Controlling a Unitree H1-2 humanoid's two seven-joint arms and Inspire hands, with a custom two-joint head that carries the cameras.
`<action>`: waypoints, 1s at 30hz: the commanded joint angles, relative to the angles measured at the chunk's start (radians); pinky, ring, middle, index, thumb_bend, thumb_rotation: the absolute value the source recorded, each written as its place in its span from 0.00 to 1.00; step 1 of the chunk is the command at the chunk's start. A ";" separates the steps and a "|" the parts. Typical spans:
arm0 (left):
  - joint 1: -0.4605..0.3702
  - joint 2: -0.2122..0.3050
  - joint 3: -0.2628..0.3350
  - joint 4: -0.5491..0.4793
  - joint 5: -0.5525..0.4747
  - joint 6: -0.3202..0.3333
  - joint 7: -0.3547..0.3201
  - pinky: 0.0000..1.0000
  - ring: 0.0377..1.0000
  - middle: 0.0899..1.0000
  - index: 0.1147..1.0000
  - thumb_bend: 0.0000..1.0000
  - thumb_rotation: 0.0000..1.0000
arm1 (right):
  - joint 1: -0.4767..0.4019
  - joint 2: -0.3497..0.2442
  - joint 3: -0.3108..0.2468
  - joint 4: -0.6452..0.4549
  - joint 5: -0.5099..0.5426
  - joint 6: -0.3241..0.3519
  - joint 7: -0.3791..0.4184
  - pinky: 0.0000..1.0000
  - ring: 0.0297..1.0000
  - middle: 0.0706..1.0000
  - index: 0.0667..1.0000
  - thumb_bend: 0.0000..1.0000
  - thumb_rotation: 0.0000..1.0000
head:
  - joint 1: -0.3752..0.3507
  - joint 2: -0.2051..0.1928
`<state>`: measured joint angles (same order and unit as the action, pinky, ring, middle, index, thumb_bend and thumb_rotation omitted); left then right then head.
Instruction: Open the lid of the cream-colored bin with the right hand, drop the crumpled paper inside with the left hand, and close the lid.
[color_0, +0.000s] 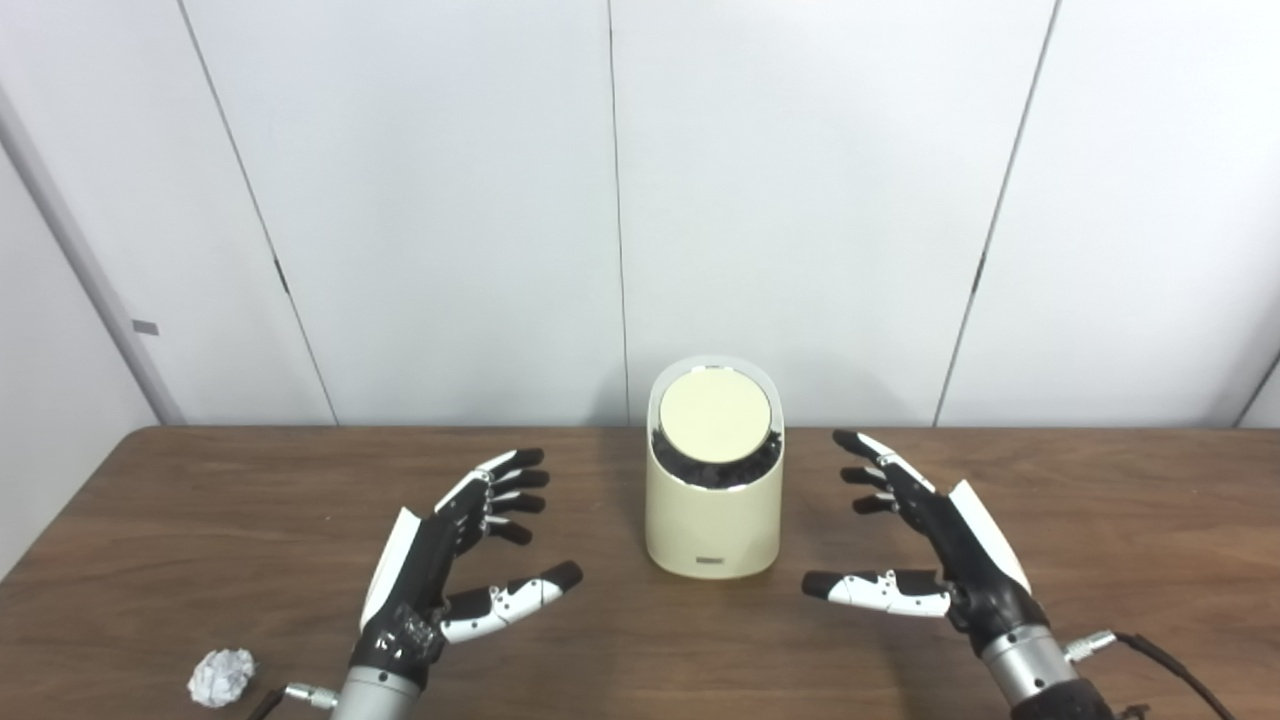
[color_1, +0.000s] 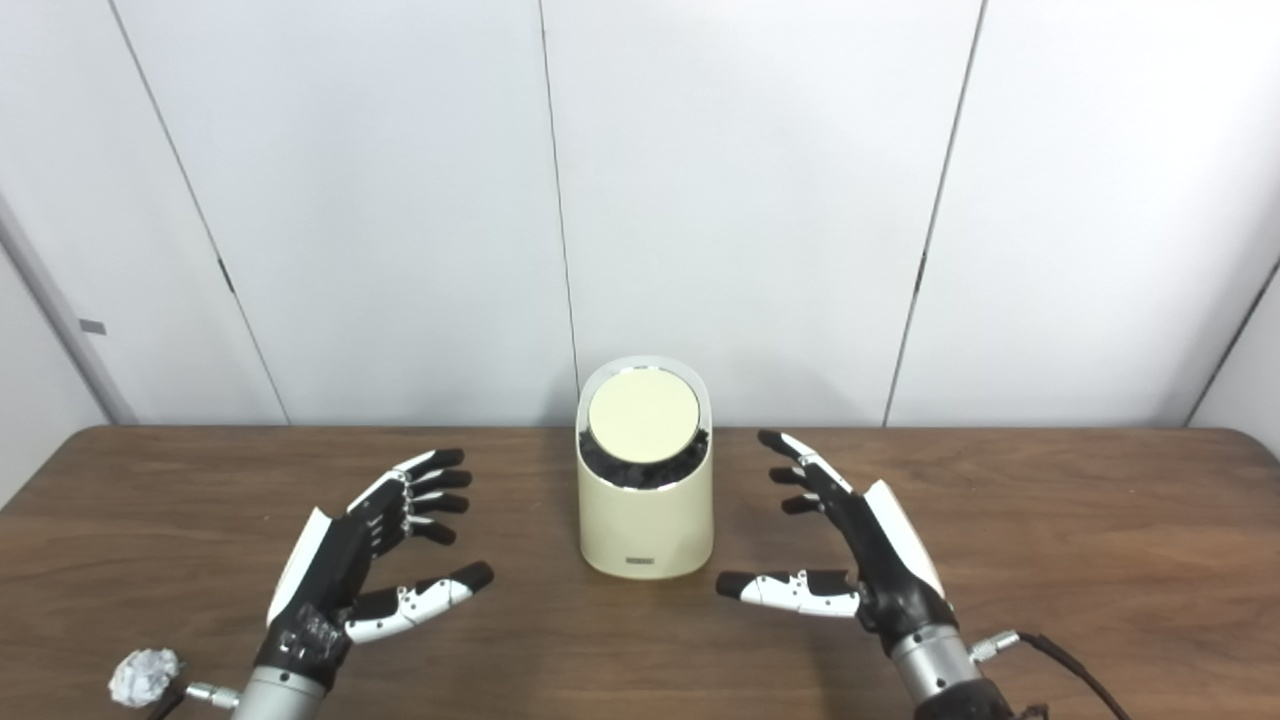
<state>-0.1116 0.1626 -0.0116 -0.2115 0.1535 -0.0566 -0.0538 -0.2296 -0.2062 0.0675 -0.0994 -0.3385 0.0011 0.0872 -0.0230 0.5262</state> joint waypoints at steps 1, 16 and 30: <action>-0.020 0.007 0.004 -0.029 -0.011 -0.039 -0.001 0.61 0.70 0.76 0.82 0.71 0.15 | -0.032 -0.007 -0.003 -0.034 0.009 -0.017 -0.005 0.71 0.82 0.90 0.86 0.74 0.36 | 0.000 0.000; -0.029 0.006 0.002 -0.013 -0.002 -0.057 0.005 0.60 0.70 0.75 0.81 0.70 0.14 | -0.043 -0.006 -0.003 -0.020 -0.007 -0.019 -0.016 0.71 0.82 0.90 0.87 0.77 0.41 | -0.005 -0.004; -0.034 0.009 0.001 0.001 -0.002 -0.074 0.001 0.60 0.70 0.75 0.81 0.70 0.14 | -0.183 0.070 0.005 -0.014 -0.079 0.112 -0.061 0.77 0.88 0.91 0.99 0.82 0.40 | -0.004 -0.014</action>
<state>-0.1149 0.1644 -0.0125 -0.1988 0.1535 -0.0955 -0.0537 -0.3655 -0.1410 0.0719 -0.0901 -0.4116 0.1030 0.0313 -0.0261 0.5108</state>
